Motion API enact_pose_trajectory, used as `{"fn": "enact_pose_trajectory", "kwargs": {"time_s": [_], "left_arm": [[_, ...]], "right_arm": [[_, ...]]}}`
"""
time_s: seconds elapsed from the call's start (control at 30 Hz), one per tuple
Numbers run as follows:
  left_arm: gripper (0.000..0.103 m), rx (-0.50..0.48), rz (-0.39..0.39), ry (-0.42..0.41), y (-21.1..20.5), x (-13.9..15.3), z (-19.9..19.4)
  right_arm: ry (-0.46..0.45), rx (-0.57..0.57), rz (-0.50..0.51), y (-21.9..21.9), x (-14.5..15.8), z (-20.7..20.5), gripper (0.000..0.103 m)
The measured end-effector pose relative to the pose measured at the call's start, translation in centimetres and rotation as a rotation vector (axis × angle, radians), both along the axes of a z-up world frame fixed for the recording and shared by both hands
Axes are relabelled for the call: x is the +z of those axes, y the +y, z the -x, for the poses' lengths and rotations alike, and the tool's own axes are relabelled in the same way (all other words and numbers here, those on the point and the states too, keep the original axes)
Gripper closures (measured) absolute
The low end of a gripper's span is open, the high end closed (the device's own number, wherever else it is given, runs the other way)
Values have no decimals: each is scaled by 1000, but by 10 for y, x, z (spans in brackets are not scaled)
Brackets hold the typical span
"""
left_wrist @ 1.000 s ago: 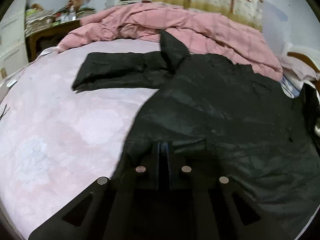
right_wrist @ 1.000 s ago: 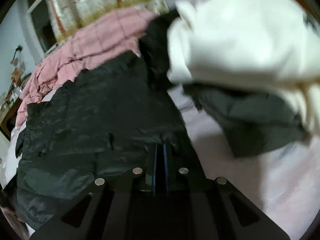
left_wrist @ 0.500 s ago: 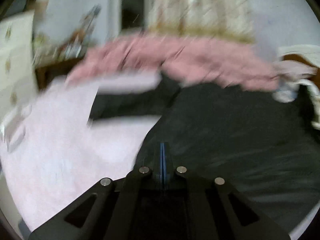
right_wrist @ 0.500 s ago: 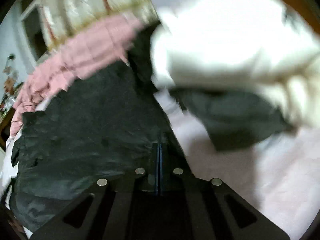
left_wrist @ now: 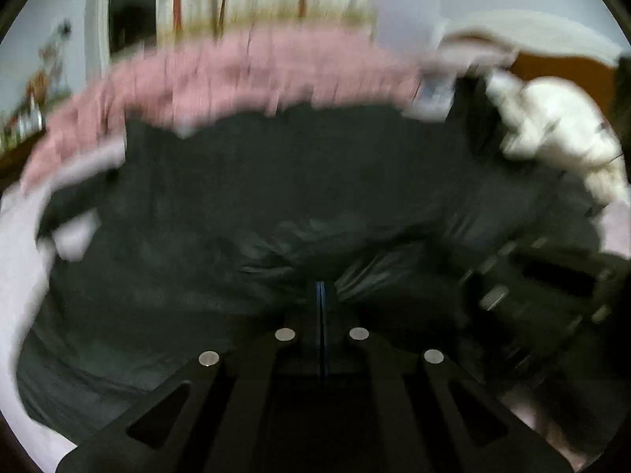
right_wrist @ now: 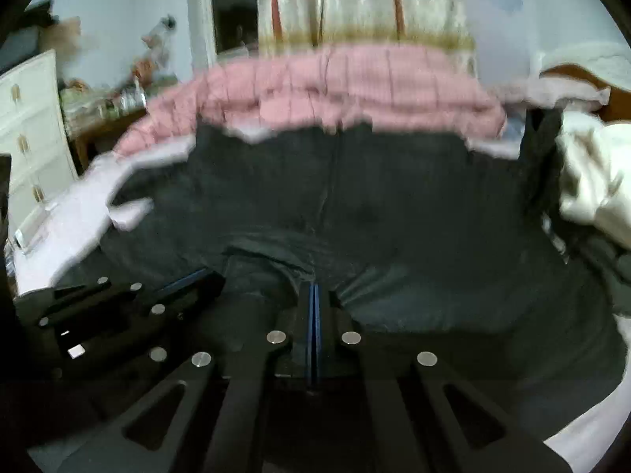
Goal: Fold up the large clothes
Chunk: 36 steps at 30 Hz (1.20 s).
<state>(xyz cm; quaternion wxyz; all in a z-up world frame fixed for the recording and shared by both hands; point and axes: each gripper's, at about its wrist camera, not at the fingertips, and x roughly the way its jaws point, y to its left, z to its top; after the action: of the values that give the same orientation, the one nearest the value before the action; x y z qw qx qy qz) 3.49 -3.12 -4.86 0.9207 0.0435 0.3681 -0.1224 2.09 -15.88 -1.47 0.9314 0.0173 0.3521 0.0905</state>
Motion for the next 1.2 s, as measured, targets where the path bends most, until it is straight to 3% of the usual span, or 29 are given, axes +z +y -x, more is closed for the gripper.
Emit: {"fn": "enact_pose_trajectory", "kwargs": {"time_s": [0.1,0.33,0.47,0.53,0.67,0.8,0.93,1.0,1.1,1.2], "left_arm": [[102,-2,37,17,6,-3,1],[102,-5,89,18,12,-5,0],[102,-24,192,5,29,3,5],[102,-55,243,-28,38,13,14],[102,-181,197,-168,37,40,49],[102,-264,288,-111,32,42,53],[102,-267,220,62,17,14,36],[102,-256,232,103,17,4,33],[102,-265,205,40,19,16,44],[102,-207,177,-73,36,35,66]], "right_arm": [[86,12,-87,-10,-13,-18,103],[100,13,-132,-21,-18,-9,103],[84,-22,-143,-38,-9,1,103],[64,-26,-137,-50,-2,12,103],[-11,57,-85,-55,21,35,103],[28,173,-191,-47,24,47,103],[99,187,-121,-27,4,41,103],[129,188,-102,-25,-4,40,103],[146,168,-141,-35,-2,43,103],[62,90,-141,-54,17,58,103]]}}
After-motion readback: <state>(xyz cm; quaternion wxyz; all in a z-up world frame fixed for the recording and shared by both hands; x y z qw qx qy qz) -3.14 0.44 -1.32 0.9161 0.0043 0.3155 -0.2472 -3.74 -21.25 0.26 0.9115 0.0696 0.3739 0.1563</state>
